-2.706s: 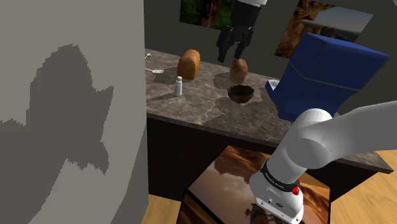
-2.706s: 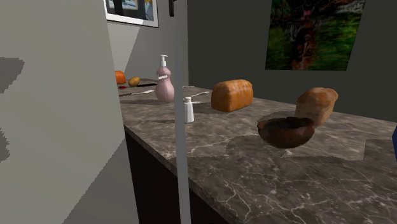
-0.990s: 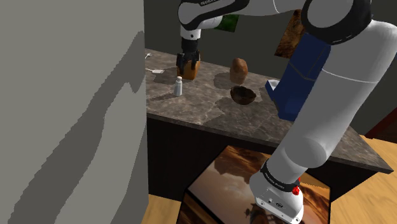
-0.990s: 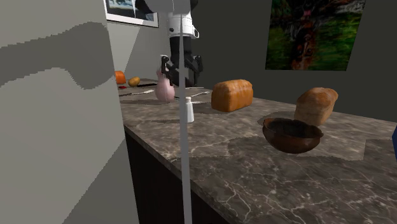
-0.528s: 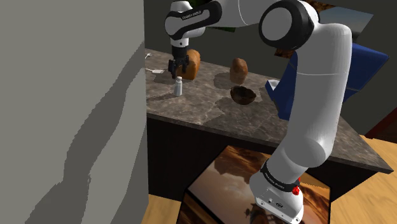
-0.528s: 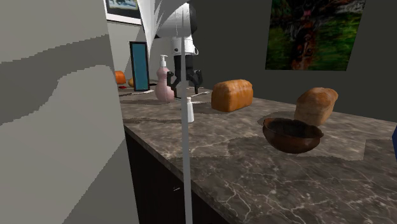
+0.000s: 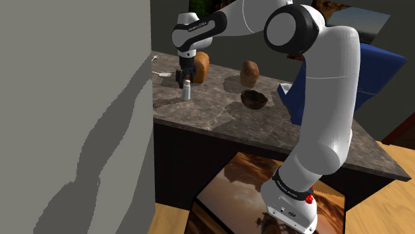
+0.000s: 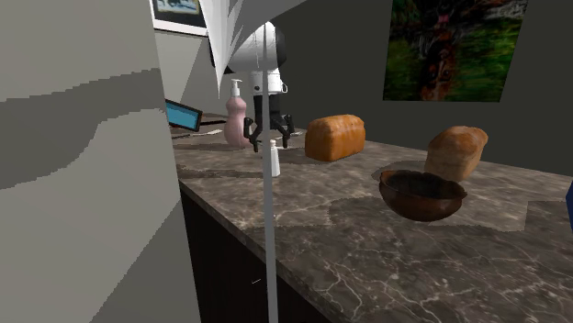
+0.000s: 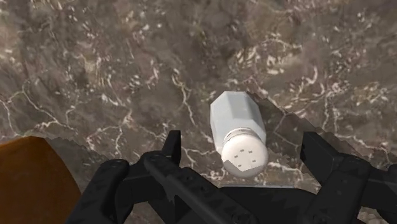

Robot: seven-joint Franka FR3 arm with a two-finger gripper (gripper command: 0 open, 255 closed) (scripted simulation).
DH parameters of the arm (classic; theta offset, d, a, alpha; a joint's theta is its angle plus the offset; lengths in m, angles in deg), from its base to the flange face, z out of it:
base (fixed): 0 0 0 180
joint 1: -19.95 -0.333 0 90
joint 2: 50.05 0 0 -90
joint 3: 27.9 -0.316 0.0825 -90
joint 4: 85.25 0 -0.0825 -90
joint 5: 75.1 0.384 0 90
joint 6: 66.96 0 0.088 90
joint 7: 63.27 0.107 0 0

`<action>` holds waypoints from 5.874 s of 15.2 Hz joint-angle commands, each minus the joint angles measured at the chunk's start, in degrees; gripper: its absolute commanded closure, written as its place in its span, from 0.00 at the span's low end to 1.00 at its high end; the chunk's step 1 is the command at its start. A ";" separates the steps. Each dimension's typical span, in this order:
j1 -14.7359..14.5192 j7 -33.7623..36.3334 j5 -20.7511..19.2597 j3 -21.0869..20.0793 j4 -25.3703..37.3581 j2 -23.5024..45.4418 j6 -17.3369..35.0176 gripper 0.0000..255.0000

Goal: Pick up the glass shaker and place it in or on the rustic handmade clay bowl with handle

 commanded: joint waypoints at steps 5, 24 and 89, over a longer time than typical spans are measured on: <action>-0.03 0.06 -0.01 -0.01 -0.44 0.13 0.60 0.00; -0.06 -0.15 -0.01 0.01 2.21 -1.76 -3.93 1.00; 16.68 -30.93 -5.77 15.84 -25.83 -34.67 -5.90 1.00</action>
